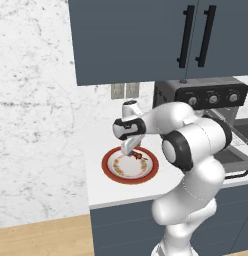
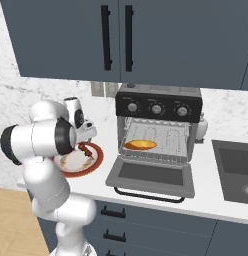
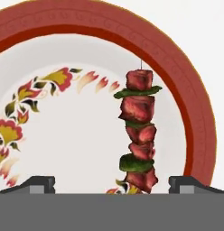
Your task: Pick up the kebab skewer and baguette bread, and place them inside the toaster oven. Close the toaster oven door and start by setting the timer.
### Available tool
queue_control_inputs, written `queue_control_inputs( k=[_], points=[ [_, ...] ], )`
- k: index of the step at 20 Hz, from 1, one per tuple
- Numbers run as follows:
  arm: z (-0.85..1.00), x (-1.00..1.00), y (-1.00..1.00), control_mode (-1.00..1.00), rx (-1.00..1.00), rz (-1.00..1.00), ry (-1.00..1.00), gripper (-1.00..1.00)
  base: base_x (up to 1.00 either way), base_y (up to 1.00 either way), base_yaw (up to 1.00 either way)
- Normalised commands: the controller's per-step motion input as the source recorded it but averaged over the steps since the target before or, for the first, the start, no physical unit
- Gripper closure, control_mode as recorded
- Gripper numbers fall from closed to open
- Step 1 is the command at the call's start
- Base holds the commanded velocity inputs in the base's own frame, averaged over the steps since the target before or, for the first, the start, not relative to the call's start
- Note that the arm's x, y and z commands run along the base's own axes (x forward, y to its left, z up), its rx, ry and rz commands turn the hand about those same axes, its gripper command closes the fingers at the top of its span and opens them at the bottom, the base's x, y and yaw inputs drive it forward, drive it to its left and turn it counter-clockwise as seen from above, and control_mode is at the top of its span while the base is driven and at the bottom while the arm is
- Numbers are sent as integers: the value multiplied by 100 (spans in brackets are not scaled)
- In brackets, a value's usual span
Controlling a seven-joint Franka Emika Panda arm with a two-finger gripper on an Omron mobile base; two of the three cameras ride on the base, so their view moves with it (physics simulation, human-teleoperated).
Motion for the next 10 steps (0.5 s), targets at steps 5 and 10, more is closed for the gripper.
queue_control_inputs(
  k=[5, 10],
  points=[
    [-24, 20, 0, -100, 0, 0, 0, -100, 0, 0, 0],
    [-22, 9, 0, -100, 0, 0, 0, -100, 0, 0, 0]
  ],
)
